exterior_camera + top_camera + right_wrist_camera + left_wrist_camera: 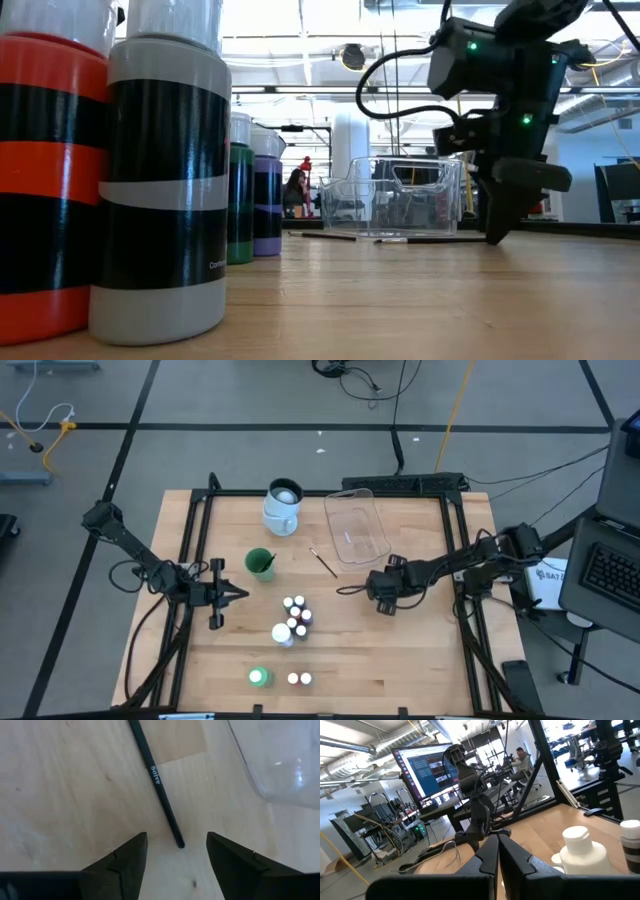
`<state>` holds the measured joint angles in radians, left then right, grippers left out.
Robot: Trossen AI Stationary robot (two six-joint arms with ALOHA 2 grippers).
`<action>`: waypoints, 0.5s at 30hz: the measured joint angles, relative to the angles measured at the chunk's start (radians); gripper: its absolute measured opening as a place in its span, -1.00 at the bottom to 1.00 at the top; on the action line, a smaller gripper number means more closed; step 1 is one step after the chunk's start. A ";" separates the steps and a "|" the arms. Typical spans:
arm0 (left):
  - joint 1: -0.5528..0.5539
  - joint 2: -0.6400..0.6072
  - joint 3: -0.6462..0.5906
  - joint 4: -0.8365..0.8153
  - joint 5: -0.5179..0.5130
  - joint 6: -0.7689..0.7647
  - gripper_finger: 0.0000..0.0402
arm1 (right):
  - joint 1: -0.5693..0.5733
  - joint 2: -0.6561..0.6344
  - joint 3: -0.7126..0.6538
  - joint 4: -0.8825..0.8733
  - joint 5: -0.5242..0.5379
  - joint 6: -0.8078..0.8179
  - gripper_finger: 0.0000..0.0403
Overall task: Pick & Place Paint Supplies
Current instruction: Put the silver paintbrush into the green cup
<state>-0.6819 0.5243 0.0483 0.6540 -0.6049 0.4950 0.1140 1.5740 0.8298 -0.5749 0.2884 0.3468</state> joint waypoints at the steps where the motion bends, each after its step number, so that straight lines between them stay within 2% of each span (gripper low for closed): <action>1: 0.000 0.000 0.000 0.000 0.000 0.000 -0.91 | -0.009 -0.001 -0.002 0.011 -0.023 -0.017 0.01; 7: 0.000 0.000 0.000 0.000 0.000 0.000 -0.91 | -0.059 -0.001 -0.003 0.045 -0.173 -0.100 -0.02; 15: 0.000 0.000 0.000 0.000 0.000 0.000 -0.91 | -0.119 -0.001 -0.003 0.054 -0.304 -0.118 -0.07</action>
<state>-0.6819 0.5243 0.0483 0.6536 -0.6052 0.4946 -0.0055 1.5726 0.8268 -0.5205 -0.0155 0.2288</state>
